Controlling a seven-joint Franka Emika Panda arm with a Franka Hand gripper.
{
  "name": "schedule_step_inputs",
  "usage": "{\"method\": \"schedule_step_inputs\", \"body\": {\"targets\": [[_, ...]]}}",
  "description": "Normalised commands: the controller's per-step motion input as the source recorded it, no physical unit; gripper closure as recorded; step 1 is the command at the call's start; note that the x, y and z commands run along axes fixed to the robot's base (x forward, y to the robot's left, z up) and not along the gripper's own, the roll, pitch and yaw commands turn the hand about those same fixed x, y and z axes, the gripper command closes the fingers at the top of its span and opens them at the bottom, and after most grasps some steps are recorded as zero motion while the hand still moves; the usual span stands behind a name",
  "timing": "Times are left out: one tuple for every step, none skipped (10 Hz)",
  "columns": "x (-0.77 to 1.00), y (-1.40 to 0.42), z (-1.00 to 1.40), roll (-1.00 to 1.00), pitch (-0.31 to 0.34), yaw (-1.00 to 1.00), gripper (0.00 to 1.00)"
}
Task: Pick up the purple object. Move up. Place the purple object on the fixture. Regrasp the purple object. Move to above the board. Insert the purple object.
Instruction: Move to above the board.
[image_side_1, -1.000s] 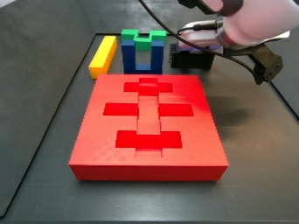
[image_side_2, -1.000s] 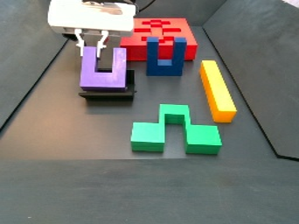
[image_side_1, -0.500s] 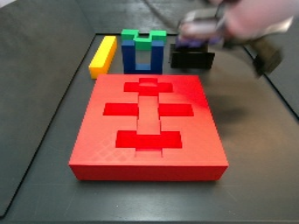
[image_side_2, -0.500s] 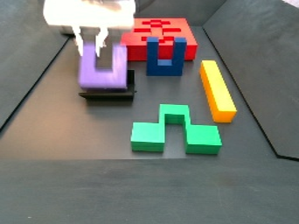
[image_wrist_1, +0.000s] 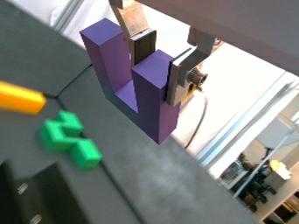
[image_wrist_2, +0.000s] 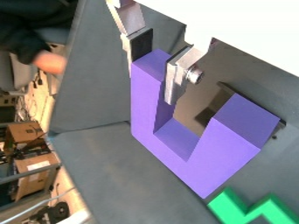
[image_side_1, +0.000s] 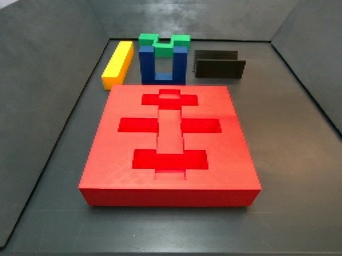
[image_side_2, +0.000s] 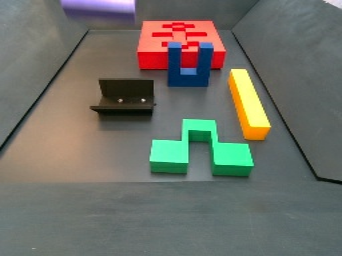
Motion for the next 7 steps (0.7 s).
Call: {"method": "schedule_step_inputs", "body": {"targets": [[0.02, -0.03, 0.58, 0.0, 0.05, -0.02, 1.0], [0.03, -0.02, 0.23, 0.01, 0.073, -0.01, 1.0], [-1.35, -1.4, 0.29, -1.0, 0.104, -0.14, 1.0], [-1.36, -1.4, 0.29, -1.0, 0.102, -0.13, 1.0], [-1.4, -1.3, 0.3, -1.0, 0.07, -0.12, 1.0], [-1.4, -1.25, 0.27, -1.0, 0.069, -0.11, 1.0], [-1.4, -1.25, 0.27, -1.0, 0.076, -0.11, 1.0]]}}
